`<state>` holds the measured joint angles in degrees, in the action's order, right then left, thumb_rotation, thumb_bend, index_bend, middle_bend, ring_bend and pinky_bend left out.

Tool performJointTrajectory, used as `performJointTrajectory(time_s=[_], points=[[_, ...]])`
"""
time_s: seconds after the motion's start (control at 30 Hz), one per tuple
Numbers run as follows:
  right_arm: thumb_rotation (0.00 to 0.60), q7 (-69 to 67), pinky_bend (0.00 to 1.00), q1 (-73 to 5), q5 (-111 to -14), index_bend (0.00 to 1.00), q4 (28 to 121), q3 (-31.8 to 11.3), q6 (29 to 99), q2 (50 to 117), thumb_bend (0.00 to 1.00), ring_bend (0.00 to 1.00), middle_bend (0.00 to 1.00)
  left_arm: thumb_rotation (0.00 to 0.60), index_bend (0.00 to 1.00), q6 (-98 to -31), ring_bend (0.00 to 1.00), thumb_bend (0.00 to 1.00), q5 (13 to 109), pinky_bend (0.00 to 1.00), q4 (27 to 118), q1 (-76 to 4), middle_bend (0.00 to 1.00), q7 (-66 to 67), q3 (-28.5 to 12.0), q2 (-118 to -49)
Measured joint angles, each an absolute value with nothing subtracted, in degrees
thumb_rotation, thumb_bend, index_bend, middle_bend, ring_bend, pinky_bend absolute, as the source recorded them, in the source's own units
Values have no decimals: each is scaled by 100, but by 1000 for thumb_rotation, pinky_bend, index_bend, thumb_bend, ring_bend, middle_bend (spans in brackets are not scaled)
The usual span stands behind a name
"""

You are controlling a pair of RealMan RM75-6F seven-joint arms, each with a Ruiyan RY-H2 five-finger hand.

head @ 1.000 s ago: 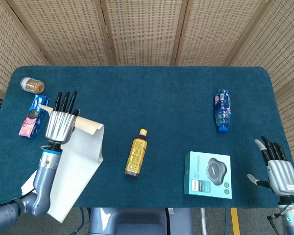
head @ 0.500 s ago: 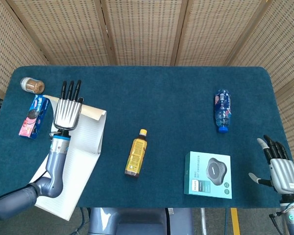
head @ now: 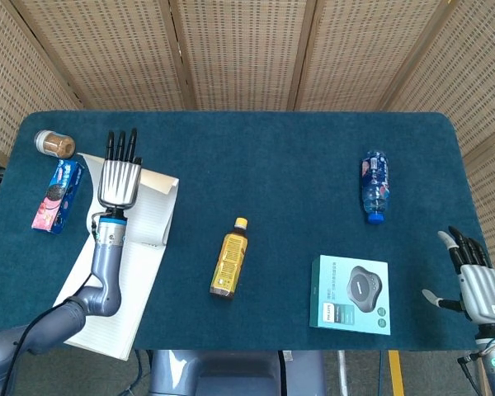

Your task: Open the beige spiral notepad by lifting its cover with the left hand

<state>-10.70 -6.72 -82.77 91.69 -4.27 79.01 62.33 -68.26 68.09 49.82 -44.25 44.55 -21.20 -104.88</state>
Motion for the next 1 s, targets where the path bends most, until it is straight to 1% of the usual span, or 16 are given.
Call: performJointTrajectory(time_s=[0.13,0.2,0.27,0.53,0.63,0.7,0.77,0.9,1.0], points=[[600,-1052,0,-663,-8304,0,9187,-418,7927,6232,0,0,0,600,194,-6880,0,233,6810,0,4942,-4399,0,4382,-2023,-10517],[600,-1036,0,-661,-8322,0,9190,-409,7930,6233,0,0,0,600,104,-6905,0,192,6805,0,4953,-4380,0,4376,-2009,-10505],[600,-1021,0,-661,-8345,0,9200,-399,7936,6234,0,0,0,600,41,-6935,0,171,6792,0,4979,-4351,0,4386,-1987,-10475],[600,-1010,0,-648,-8402,0,9250,-378,7976,6211,0,0,0,600,31,-7074,0,160,6730,0,5237,-4242,0,4454,-1960,-10283],[600,-1012,0,-651,-8422,0,9263,-364,7960,6193,0,0,0,600,31,-7109,0,80,6682,0,5584,-4154,0,4355,-1973,-10150],[600,-1002,0,-654,-8448,0,9270,-352,7959,6191,0,0,0,600,31,-7126,0,24,6644,0,5920,-4060,0,4265,-1968,-10018],[600,-968,0,-656,-8467,0,9279,-342,7958,6195,0,0,0,600,31,-7151,0,6,6605,0,6341,-3926,0,4168,-1946,-9841],[600,-853,0,-661,-8486,0,9312,-323,7953,6204,0,0,0,600,31,-7253,0,0,6547,0,7317,-3578,0,3949,-1851,-9402],[600,-763,0,-661,-8479,0,9338,-319,7953,6211,0,0,0,600,31,-7385,0,0,6533,0,8129,-3225,0,3739,-1704,-8986]])
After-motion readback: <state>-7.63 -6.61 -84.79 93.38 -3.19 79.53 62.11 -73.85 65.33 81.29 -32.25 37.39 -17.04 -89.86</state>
